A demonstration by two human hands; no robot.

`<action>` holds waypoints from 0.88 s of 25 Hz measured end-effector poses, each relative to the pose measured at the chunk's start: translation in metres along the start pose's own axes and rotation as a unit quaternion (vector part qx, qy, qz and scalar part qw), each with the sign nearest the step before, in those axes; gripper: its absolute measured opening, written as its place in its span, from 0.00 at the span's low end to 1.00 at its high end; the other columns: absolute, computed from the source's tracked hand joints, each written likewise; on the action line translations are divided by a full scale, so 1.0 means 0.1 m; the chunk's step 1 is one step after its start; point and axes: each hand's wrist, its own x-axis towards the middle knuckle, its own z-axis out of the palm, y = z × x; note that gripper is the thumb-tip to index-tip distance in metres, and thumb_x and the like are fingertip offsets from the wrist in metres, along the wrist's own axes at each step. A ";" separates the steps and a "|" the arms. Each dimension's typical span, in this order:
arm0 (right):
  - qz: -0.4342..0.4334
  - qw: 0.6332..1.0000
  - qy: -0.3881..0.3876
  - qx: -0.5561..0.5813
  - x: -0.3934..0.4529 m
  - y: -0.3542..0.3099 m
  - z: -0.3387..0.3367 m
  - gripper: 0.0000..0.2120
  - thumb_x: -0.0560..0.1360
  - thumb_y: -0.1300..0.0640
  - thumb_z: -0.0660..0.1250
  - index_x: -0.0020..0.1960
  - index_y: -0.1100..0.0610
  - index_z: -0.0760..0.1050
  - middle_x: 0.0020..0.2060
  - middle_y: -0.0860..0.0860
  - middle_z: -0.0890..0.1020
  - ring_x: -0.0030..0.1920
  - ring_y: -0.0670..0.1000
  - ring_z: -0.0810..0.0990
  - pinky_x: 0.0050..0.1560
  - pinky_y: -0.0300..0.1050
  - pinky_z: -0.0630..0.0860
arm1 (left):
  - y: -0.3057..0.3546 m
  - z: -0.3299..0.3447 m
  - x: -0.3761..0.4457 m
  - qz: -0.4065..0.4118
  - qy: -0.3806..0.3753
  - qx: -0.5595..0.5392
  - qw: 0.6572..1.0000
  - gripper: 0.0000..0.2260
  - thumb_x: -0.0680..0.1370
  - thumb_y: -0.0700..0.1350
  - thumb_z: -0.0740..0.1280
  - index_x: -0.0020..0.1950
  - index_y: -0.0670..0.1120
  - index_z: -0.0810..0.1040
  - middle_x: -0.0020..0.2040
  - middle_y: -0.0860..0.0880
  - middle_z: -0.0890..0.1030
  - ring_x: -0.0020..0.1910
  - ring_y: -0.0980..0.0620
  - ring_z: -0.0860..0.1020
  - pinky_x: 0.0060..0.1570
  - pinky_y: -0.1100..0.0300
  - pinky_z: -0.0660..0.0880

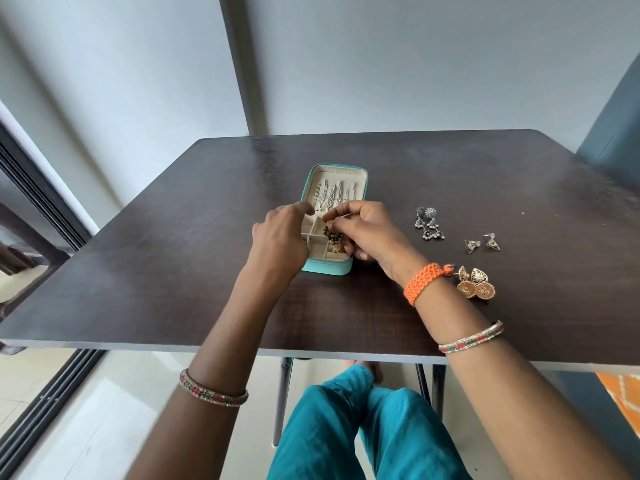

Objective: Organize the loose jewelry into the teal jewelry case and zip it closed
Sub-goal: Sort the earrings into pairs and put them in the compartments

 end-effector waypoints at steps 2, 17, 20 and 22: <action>0.002 1.000 0.000 0.003 0.00 0.00 0.00 0.07 0.74 0.67 0.63 0.43 0.57 0.77 0.33 0.53 0.78 0.18 0.42 0.68 0.16 0.32 0.58 | 0.04 0.03 -0.02 0.003 0.013 -0.009 1.000 0.26 0.71 0.33 0.61 0.67 0.49 0.71 0.59 0.43 0.75 0.58 0.41 0.74 0.56 0.48 0.69; -0.006 1.000 -0.007 -0.005 0.00 0.01 -0.02 0.08 0.73 0.68 0.64 0.41 0.57 0.77 0.30 0.52 0.77 0.19 0.42 0.68 0.16 0.33 0.58 | -0.17 -0.10 -0.15 -0.051 0.025 0.052 0.997 0.10 0.75 0.51 0.69 0.52 0.49 0.83 0.60 0.48 0.74 0.63 0.44 0.64 0.52 0.53 0.59; -0.008 1.000 -0.007 -0.006 0.01 0.02 -0.02 0.08 0.73 0.68 0.64 0.41 0.57 0.77 0.31 0.53 0.78 0.19 0.42 0.69 0.17 0.32 0.59 | -0.14 -0.10 -0.10 -0.056 0.011 0.067 0.996 0.11 0.74 0.53 0.70 0.54 0.50 0.82 0.63 0.48 0.72 0.65 0.44 0.62 0.54 0.52 0.58; -0.008 1.000 -0.007 -0.008 0.01 0.02 -0.03 0.08 0.73 0.68 0.64 0.41 0.57 0.77 0.31 0.53 0.78 0.19 0.42 0.69 0.17 0.32 0.59 | -0.13 -0.11 -0.04 -0.056 -0.004 0.082 0.995 0.10 0.73 0.52 0.71 0.52 0.52 0.81 0.63 0.48 0.72 0.66 0.44 0.62 0.56 0.51 0.59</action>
